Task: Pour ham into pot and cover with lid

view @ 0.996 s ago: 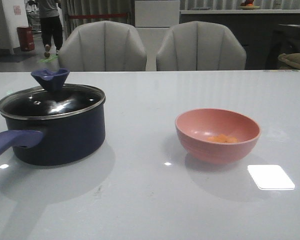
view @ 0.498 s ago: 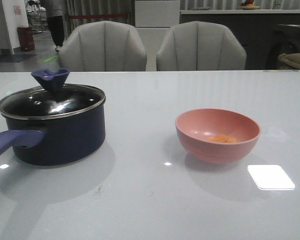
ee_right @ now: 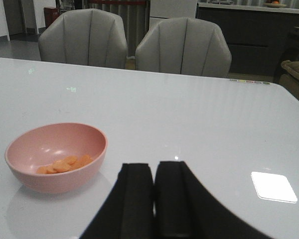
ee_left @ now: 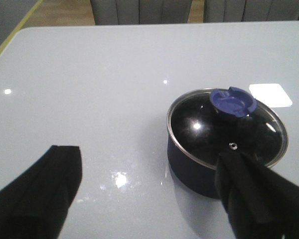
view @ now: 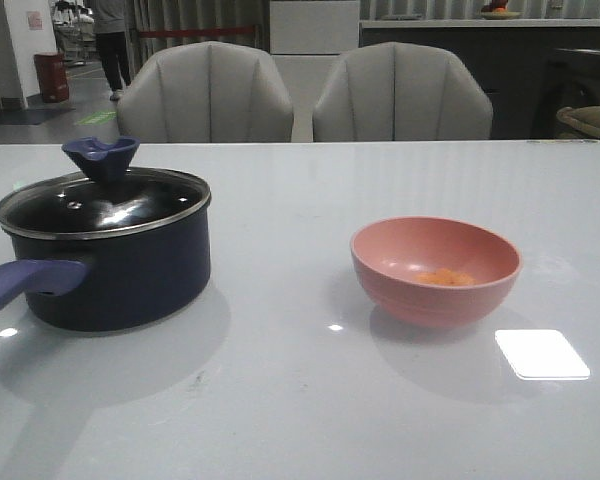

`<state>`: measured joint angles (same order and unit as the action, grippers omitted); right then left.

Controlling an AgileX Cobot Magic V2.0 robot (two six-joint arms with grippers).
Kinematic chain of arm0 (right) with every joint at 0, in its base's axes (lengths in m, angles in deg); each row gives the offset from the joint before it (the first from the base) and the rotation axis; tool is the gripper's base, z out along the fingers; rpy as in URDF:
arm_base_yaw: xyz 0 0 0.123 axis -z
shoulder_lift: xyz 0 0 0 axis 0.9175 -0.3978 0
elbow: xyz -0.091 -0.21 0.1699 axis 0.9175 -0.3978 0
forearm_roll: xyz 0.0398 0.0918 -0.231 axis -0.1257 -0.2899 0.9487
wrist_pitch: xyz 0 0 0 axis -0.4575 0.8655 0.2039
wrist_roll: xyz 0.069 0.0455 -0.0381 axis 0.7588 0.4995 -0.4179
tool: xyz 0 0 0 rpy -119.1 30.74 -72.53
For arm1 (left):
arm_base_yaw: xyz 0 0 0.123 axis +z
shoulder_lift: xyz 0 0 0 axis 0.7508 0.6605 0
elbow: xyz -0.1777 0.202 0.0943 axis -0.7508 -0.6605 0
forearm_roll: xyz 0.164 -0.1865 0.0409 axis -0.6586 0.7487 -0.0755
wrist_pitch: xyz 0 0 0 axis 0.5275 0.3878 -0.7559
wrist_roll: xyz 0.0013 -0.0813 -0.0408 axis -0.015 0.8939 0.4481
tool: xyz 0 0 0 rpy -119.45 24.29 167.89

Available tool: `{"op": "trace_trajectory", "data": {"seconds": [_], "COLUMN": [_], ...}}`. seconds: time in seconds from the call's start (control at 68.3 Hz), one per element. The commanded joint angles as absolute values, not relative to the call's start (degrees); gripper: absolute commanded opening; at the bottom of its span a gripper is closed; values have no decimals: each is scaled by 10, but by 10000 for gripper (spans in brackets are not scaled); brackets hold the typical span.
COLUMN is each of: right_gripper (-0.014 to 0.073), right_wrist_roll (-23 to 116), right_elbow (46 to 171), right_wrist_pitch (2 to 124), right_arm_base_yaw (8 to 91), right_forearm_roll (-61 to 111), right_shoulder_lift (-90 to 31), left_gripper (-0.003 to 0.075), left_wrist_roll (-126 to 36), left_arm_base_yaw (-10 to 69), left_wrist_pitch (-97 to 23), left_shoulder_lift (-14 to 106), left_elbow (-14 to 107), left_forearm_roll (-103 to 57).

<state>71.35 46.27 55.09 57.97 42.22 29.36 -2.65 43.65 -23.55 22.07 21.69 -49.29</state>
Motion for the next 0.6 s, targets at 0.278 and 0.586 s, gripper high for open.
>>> {"op": "trace_trajectory", "data": {"seconds": [0.278,0.586], "right_gripper": [161,161], "right_wrist_roll": [712,712], "right_elbow": [465,465], "right_wrist_pitch": [501,501], "right_arm_base_yaw": [581,581], "right_forearm_roll": [430,430], "right_shoulder_lift": [305,305], "left_gripper": [658,658], "left_wrist_roll": [-21,-4], "left_arm_base_yaw": [359,289], "left_wrist_pitch": [-165,-118], "left_shoulder_lift": [453,653], "left_elbow": [406,568], "left_forearm_roll": [-429,-430]}}
